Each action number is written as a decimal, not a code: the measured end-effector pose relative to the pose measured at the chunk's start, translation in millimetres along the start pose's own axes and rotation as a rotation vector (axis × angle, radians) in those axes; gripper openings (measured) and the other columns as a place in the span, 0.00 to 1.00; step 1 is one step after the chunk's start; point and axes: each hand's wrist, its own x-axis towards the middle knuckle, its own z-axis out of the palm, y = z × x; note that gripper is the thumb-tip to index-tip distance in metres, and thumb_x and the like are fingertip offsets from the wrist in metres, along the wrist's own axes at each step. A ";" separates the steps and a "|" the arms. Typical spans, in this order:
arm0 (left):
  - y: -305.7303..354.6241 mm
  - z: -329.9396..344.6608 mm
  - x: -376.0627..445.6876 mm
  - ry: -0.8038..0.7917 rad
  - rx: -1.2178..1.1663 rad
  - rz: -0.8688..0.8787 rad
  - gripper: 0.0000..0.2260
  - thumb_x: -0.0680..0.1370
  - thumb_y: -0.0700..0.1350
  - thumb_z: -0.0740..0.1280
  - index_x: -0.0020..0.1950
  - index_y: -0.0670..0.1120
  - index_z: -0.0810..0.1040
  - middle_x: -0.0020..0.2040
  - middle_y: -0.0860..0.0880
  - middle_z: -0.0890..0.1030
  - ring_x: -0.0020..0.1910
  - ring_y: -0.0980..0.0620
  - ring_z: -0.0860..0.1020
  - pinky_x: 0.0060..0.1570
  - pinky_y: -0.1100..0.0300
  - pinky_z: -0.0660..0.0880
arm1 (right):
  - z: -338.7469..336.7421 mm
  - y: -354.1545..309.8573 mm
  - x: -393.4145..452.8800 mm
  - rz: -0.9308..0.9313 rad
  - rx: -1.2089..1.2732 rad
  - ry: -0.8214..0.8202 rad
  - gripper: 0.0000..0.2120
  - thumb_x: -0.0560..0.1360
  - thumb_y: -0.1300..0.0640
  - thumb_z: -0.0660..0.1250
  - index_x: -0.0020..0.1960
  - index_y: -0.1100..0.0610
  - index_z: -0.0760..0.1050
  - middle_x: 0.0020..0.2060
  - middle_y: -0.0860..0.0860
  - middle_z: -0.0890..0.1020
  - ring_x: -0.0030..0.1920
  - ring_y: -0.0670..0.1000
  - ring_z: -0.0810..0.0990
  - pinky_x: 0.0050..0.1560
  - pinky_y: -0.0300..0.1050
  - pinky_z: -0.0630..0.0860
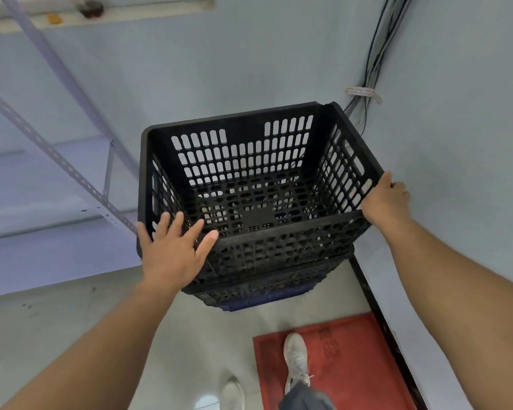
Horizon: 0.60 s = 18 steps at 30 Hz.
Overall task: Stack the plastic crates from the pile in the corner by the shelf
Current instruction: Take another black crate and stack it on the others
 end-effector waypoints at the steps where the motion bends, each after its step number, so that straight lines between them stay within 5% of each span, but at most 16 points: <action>1: 0.3 -0.8 0.0 -0.022 0.039 0.015 0.34 0.72 0.69 0.34 0.75 0.61 0.54 0.79 0.49 0.52 0.77 0.47 0.45 0.71 0.40 0.36 | -1.3 -0.8 -0.6 0.005 -0.007 -0.003 0.27 0.81 0.57 0.52 0.77 0.57 0.46 0.73 0.65 0.57 0.71 0.65 0.58 0.68 0.60 0.62; 6: 4.2 -7.8 -1.5 -0.043 -0.034 0.006 0.32 0.73 0.69 0.37 0.76 0.60 0.53 0.79 0.48 0.52 0.77 0.46 0.47 0.70 0.38 0.36 | -15.8 -4.1 -23.5 -0.012 -0.044 0.050 0.27 0.80 0.52 0.54 0.76 0.58 0.51 0.72 0.64 0.59 0.70 0.65 0.60 0.68 0.57 0.61; 11: 25.1 -17.9 -19.8 0.215 -0.564 0.275 0.28 0.77 0.63 0.50 0.74 0.53 0.61 0.77 0.47 0.60 0.76 0.49 0.56 0.73 0.51 0.50 | -11.7 1.5 -97.4 -0.115 0.120 0.201 0.29 0.80 0.49 0.55 0.77 0.57 0.52 0.76 0.60 0.57 0.74 0.63 0.56 0.72 0.57 0.57; 13: 40.2 -18.7 -33.3 0.161 -0.793 0.404 0.24 0.78 0.59 0.55 0.73 0.53 0.63 0.74 0.51 0.65 0.73 0.54 0.61 0.69 0.59 0.56 | -6.7 13.3 -131.8 -0.102 0.196 0.237 0.28 0.80 0.51 0.57 0.76 0.59 0.55 0.75 0.60 0.60 0.73 0.62 0.59 0.72 0.56 0.57; 18: 66.6 1.9 -72.0 -0.036 -1.040 0.510 0.20 0.78 0.55 0.60 0.70 0.55 0.68 0.62 0.57 0.73 0.60 0.61 0.73 0.61 0.58 0.71 | 6.8 62.2 -207.7 0.012 0.344 0.350 0.23 0.80 0.54 0.60 0.72 0.63 0.65 0.69 0.62 0.68 0.70 0.61 0.66 0.69 0.52 0.61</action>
